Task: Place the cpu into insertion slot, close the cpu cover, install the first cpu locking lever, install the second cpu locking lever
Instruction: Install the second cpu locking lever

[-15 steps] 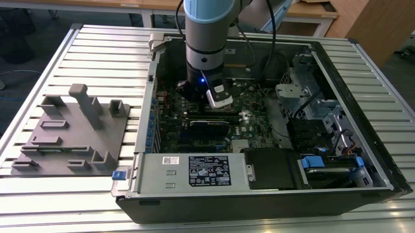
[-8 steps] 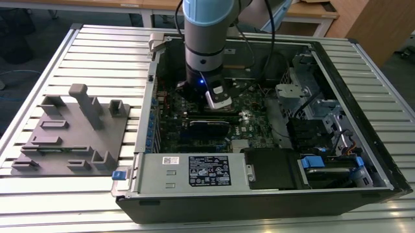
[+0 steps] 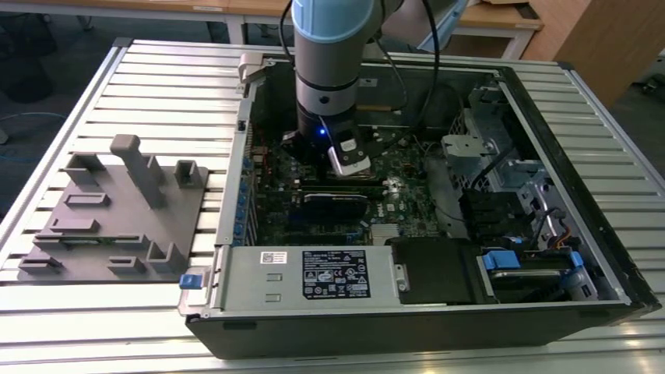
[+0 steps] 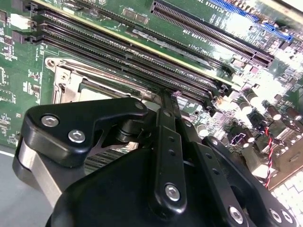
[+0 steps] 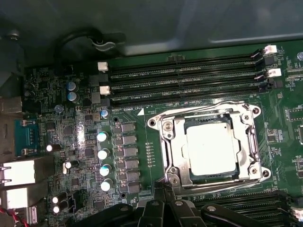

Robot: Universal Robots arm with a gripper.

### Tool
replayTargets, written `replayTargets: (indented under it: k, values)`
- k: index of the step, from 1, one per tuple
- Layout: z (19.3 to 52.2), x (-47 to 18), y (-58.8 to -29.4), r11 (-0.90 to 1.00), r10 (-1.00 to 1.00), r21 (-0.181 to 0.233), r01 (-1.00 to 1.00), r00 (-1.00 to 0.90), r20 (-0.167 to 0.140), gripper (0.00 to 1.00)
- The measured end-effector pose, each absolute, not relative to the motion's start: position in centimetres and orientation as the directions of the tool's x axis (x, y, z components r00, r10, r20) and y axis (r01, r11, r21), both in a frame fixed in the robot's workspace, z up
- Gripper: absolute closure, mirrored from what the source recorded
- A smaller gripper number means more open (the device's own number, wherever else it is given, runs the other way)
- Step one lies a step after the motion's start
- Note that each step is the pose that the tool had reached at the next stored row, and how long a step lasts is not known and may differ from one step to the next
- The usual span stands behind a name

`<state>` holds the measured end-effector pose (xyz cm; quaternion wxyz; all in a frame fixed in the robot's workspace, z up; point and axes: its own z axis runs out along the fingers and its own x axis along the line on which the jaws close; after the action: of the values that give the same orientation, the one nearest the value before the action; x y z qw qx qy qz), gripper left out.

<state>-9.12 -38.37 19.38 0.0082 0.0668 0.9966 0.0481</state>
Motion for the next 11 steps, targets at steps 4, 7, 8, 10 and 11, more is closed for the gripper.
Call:
replayTargets:
  k: [4, 7, 8, 10, 11]
  values:
    - [19.9, -9.1, -38.4, 0.986, 0.134, 0.097, 0.132, -0.991, -0.010, 0.90]
    - [20.7, -9.1, -38.4, 0.986, 0.134, 0.097, 0.132, -0.991, -0.010, 0.90]
    - [20.9, -9.1, -38.4, 0.986, 0.134, 0.097, 0.132, -0.991, -0.010, 0.90]
    - [21.4, -9.1, -38.4, 0.986, 0.134, 0.097, 0.132, -0.991, -0.010, 0.90]
    - [21.6, -9.1, -38.4, 0.986, 0.134, 0.097, 0.132, -0.991, -0.010, 0.90]
